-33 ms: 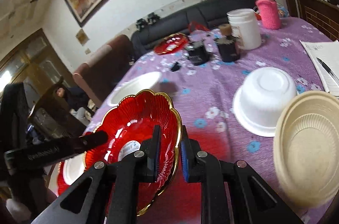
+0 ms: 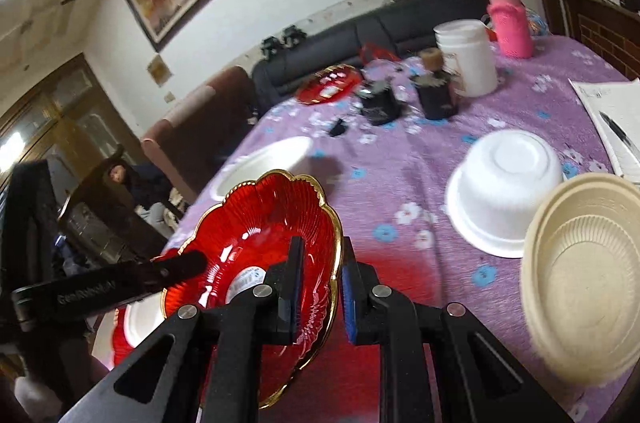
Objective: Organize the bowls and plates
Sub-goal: 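Carry the red scalloped plate and lower it onto the white bowl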
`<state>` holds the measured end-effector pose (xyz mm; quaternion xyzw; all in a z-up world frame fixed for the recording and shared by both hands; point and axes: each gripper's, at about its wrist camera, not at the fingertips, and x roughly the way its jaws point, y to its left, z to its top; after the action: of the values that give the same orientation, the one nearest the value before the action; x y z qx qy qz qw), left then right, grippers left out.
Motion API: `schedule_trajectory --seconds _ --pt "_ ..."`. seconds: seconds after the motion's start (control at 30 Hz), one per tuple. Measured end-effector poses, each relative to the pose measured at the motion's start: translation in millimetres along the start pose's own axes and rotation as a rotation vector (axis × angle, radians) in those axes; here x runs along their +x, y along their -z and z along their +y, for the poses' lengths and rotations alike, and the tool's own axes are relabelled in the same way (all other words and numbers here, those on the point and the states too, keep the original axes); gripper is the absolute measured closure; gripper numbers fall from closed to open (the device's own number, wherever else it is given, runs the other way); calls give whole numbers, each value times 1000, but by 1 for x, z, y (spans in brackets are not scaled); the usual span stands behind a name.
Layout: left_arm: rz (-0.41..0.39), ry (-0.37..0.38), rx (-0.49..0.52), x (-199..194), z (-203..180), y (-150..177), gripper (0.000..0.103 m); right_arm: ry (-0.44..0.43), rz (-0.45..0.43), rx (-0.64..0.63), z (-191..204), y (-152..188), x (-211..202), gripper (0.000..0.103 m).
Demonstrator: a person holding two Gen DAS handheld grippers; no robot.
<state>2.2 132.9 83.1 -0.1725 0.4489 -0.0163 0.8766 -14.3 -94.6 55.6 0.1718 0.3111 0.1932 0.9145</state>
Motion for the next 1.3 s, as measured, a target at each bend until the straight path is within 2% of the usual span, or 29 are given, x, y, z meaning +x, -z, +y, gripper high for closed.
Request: schedule_trajectory --seconds 0.17,0.37,0.57,0.7,0.97,1.3 --pt "-45 17 -59 -30 32 7 53 -31 -3 -42 37 11 -10 85" --pt "-106 31 -143 -65 85 13 53 -68 86 -66 81 23 9 85" --pt "-95 -29 -196 -63 130 14 50 -69 161 -146 132 35 38 85" --pt "-75 -32 -255 -54 162 14 50 -45 208 -181 150 43 59 85" --pt "-84 -29 -255 -46 178 -3 50 -3 296 -145 150 43 100 85" --pt "-122 -31 -235 -44 180 -18 48 34 324 -152 155 44 123 79"
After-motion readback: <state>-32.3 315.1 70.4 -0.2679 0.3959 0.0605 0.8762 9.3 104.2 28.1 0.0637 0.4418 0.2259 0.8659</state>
